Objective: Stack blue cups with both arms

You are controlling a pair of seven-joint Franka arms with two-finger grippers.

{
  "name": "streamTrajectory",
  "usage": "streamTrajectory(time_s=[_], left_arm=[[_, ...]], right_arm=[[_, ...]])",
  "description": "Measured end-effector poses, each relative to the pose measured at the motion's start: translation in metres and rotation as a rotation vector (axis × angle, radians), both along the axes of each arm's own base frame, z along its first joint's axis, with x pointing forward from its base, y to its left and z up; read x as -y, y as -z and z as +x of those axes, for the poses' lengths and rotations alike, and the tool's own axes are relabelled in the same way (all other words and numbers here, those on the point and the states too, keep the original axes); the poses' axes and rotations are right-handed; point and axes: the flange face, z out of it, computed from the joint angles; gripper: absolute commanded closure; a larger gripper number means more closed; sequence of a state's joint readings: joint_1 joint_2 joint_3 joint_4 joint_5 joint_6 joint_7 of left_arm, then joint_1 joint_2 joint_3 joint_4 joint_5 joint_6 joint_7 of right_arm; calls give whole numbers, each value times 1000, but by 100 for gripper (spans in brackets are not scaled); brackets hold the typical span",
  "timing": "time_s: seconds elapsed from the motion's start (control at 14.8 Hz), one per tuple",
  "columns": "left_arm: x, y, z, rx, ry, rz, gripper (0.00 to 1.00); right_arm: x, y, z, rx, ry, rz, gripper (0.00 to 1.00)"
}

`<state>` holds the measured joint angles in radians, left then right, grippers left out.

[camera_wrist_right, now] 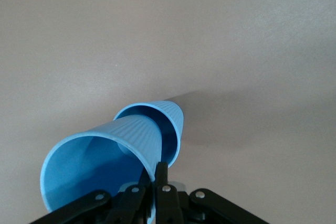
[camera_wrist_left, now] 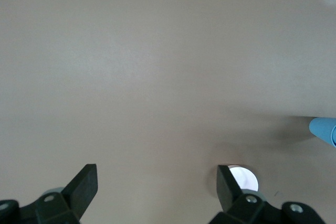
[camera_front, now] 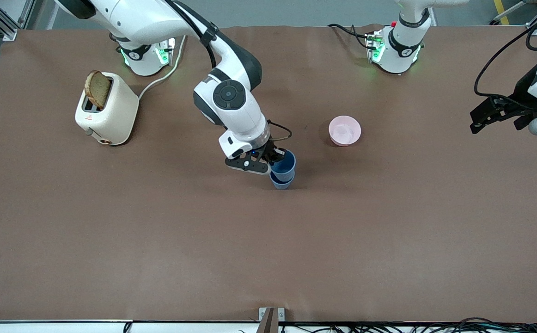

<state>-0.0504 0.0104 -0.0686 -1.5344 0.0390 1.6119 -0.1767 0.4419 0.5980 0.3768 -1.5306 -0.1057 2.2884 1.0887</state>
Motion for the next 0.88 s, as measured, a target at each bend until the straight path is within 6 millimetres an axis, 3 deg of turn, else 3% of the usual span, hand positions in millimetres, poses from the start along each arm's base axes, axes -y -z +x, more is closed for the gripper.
streamTrajectory(time_s=[0.14, 0.2, 0.41, 0.61, 0.88], left_arm=[[0, 3, 2, -4, 0, 0, 0], [0, 3, 2, -4, 0, 0, 0], [1, 1, 2, 0, 2, 0, 0], [7, 0, 1, 0, 13, -1, 0], [10, 1, -2, -20, 18, 2, 0]], right_arm=[[0, 3, 0, 8, -9, -12, 90], [0, 6, 0, 9, -12, -17, 79], [1, 13, 1, 22, -29, -41, 29], [2, 9, 4, 31, -26, -37, 16], [13, -22, 22, 81, 4, -9, 3]])
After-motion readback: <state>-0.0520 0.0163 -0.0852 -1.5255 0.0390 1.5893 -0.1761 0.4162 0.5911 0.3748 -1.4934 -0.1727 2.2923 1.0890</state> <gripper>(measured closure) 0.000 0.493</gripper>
